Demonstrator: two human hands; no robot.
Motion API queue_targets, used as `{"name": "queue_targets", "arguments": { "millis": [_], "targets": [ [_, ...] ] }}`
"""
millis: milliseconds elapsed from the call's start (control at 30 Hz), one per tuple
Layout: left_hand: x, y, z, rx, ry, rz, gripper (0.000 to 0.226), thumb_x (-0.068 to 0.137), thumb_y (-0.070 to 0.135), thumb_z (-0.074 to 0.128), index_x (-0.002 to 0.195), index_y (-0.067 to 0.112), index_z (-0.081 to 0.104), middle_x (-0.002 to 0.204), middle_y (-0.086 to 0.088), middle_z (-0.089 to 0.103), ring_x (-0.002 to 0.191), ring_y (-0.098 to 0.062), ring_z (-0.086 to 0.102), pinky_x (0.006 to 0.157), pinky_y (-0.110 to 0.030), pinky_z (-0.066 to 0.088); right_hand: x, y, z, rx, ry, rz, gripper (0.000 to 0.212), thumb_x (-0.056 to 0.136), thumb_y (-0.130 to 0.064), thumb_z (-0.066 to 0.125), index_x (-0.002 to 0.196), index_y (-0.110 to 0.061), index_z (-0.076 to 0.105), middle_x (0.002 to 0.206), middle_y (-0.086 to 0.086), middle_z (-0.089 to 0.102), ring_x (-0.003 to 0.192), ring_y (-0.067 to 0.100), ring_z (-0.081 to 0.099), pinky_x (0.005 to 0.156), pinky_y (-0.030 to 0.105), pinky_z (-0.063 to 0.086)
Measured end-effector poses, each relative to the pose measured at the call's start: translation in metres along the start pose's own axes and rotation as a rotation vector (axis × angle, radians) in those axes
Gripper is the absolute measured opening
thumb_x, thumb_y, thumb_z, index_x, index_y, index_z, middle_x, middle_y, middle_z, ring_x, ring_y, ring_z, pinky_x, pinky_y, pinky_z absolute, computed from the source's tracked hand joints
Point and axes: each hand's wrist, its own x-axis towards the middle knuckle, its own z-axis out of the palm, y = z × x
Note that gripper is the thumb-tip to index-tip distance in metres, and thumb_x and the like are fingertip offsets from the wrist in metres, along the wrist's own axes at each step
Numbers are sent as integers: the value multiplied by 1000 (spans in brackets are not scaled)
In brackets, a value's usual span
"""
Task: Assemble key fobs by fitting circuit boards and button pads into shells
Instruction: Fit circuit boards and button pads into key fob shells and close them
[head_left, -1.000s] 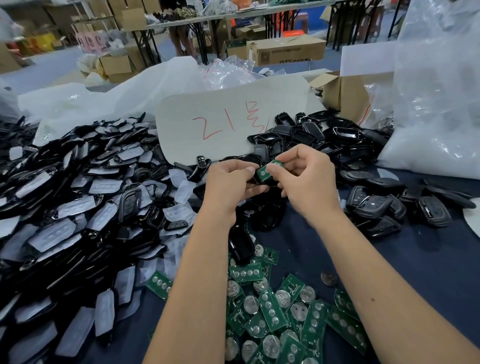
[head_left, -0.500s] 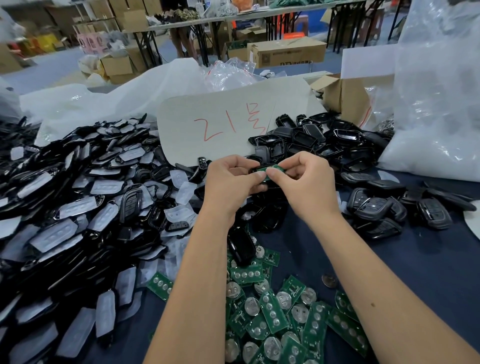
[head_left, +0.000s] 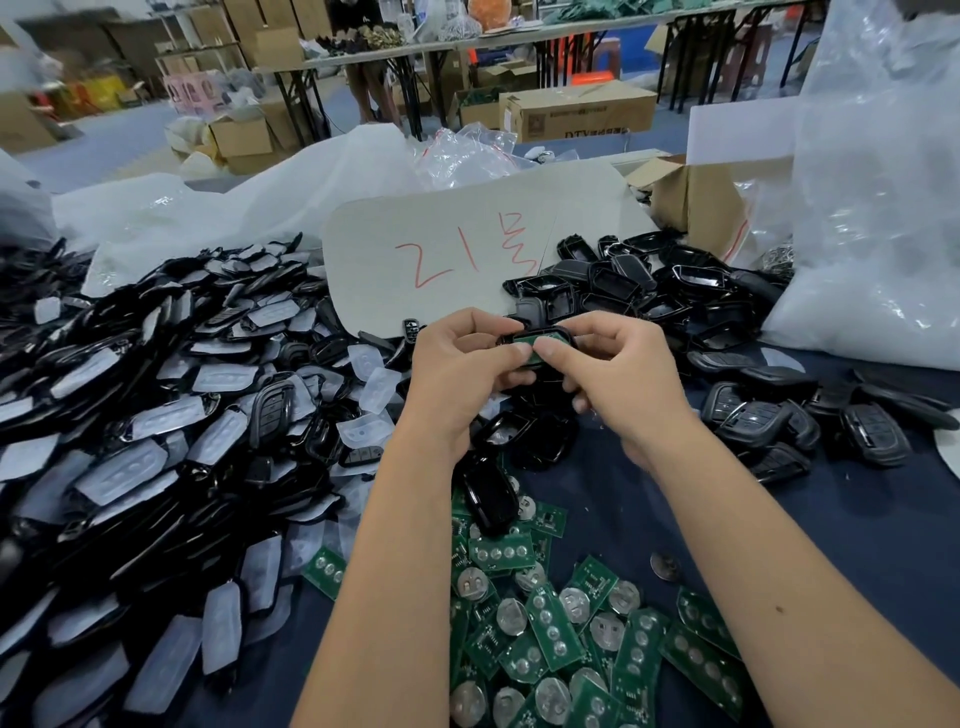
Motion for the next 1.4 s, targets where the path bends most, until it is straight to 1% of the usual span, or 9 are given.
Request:
{"name": "queue_targets", "arguments": {
  "millis": [167, 433, 500, 633, 767, 867, 1000, 1133, 1400],
  "targets": [
    [-2, 7, -1, -102, 30, -10, 19, 84, -9, 74, 88, 8, 67, 76, -10, 73, 57, -17, 65, 60, -23, 56, -3, -8, 11, 243, -24, -36, 14, 92, 2, 74, 87, -11, 78, 70, 4, 72, 57, 13, 64, 54, 23, 56],
    [-4, 35, -28, -100, 123, 56, 15, 86, -1, 76, 85, 12, 69, 78, -8, 69, 65, -18, 59, 61, -28, 50, -13, -27, 67, 352, 19, -80, 7, 95, -6, 74, 100, -1, 73, 76, 13, 73, 59, 16, 68, 59, 28, 60],
    [-6, 52, -51, -121, 233, 104, 12, 89, 1, 74, 85, 13, 73, 76, -6, 70, 66, -17, 60, 58, -25, 49, -17, -30, 87, 207, -76, -151, 13, 96, -15, 74, 107, -8, 73, 82, 11, 75, 62, 16, 69, 58, 31, 60],
    [-12, 72, -106, -102, 643, 119, 23, 87, 8, 77, 68, 20, 74, 69, 0, 71, 62, -18, 61, 49, -24, 48, -29, -32, 131, -553, -297, -528, 15, 93, -18, 75, 108, -17, 76, 96, -2, 72, 82, 14, 64, 81, 33, 52],
    [-24, 74, -146, -94, 954, 125, 20, 83, 10, 78, 76, 23, 64, 72, -2, 68, 44, -12, 57, 47, -23, 47, -48, -37, 169, -649, -352, -646, 18, 96, -26, 72, 109, -14, 75, 103, 3, 68, 102, 22, 60, 91, 37, 49],
    [-31, 78, -163, -12, 1090, 150, 16, 79, 15, 76, 69, 22, 65, 70, -4, 69, 52, -21, 59, 55, -34, 56, -54, -40, 189, -716, -380, -736, 20, 95, -20, 70, 114, -12, 72, 108, 4, 66, 108, 24, 51, 93, 35, 47],
    [-43, 87, -179, 117, 1194, 175, 16, 68, 21, 67, 57, 20, 57, 66, -5, 65, 61, -27, 58, 70, -55, 62, -53, -41, 208, -855, -577, -837, 30, 96, -8, 57, 121, -15, 71, 125, -2, 64, 118, 23, 42, 93, 38, 48],
    [-50, 90, -183, 141, 1220, 174, 12, 67, 21, 65, 57, 19, 58, 63, -6, 66, 59, -31, 59, 70, -54, 62, -53, -39, 218, -912, -609, -887, 35, 102, -14, 45, 121, -22, 73, 129, -11, 66, 119, 21, 42, 91, 39, 46],
    [-50, 91, -178, 68, 1200, 194, 16, 69, 20, 70, 58, 23, 59, 63, -2, 65, 57, -24, 55, 72, -54, 62, -56, -46, 210, -874, -561, -951, 28, 104, -20, 60, 119, -35, 78, 109, -18, 72, 113, 15, 45, 88, 34, 37]
  ]
}}
